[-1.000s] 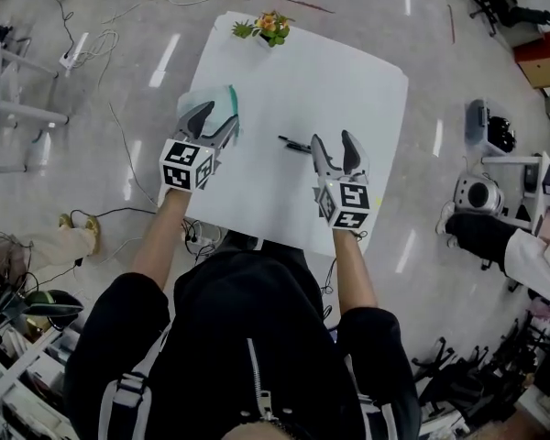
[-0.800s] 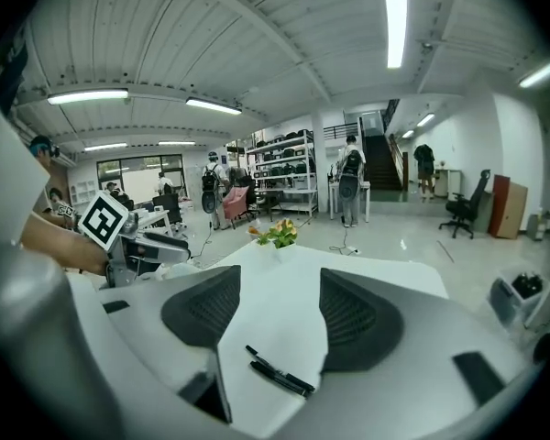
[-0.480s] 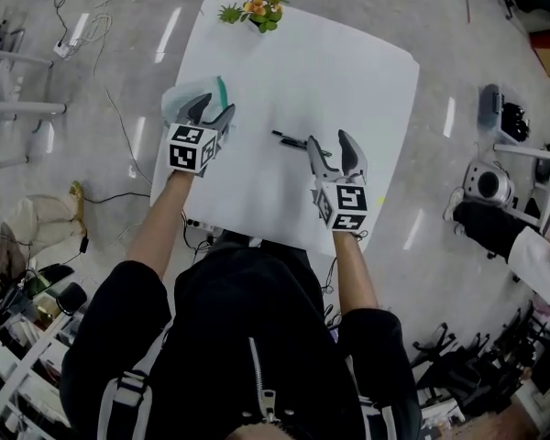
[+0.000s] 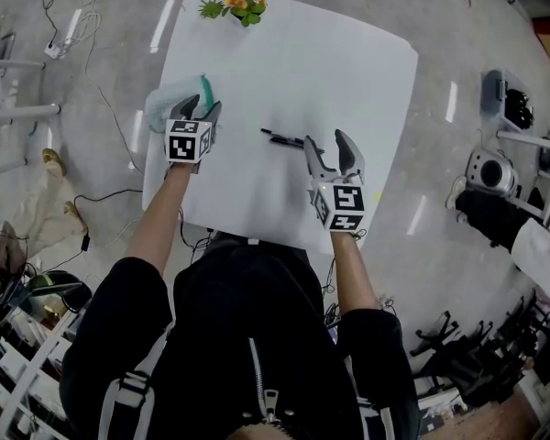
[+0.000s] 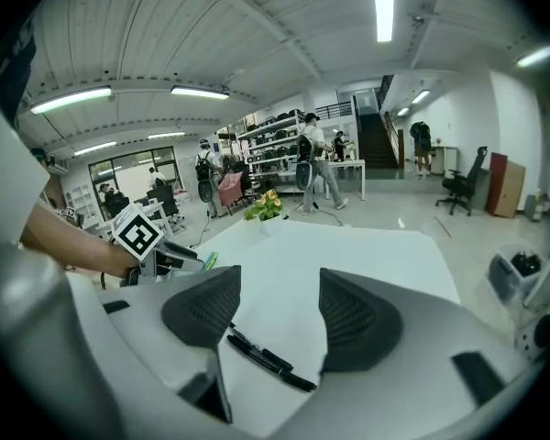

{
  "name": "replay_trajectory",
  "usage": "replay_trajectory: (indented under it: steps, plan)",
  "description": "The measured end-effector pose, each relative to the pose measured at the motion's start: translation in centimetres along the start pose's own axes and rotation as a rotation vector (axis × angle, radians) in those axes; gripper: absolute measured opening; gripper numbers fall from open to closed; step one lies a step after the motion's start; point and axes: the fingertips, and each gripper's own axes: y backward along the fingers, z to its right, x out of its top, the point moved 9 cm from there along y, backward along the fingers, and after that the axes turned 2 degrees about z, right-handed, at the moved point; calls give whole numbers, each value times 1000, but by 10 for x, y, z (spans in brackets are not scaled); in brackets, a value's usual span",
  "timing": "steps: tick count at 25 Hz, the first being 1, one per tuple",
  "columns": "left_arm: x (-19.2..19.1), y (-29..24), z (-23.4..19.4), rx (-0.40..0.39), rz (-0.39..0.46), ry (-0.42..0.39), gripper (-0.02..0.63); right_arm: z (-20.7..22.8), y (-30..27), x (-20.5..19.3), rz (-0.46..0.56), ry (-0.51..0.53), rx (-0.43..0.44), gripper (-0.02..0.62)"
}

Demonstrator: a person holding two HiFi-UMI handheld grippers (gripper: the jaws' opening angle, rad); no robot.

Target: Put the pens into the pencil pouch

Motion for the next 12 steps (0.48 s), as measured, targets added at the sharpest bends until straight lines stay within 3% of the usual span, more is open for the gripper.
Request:
replay_trajectory:
  steps: [3, 7, 12]
  plan:
    - [-6, -6, -2, 26, -28, -14, 241, 4, -1, -3, -13, -1, 3, 264]
    - [-11, -11, -8, 82, -40, -24, 133, 9, -6, -8, -32, 4, 8, 262]
    - [-13, -8, -5, 91, -40, -27, 57, 13, -5, -13, -45, 1, 15, 262]
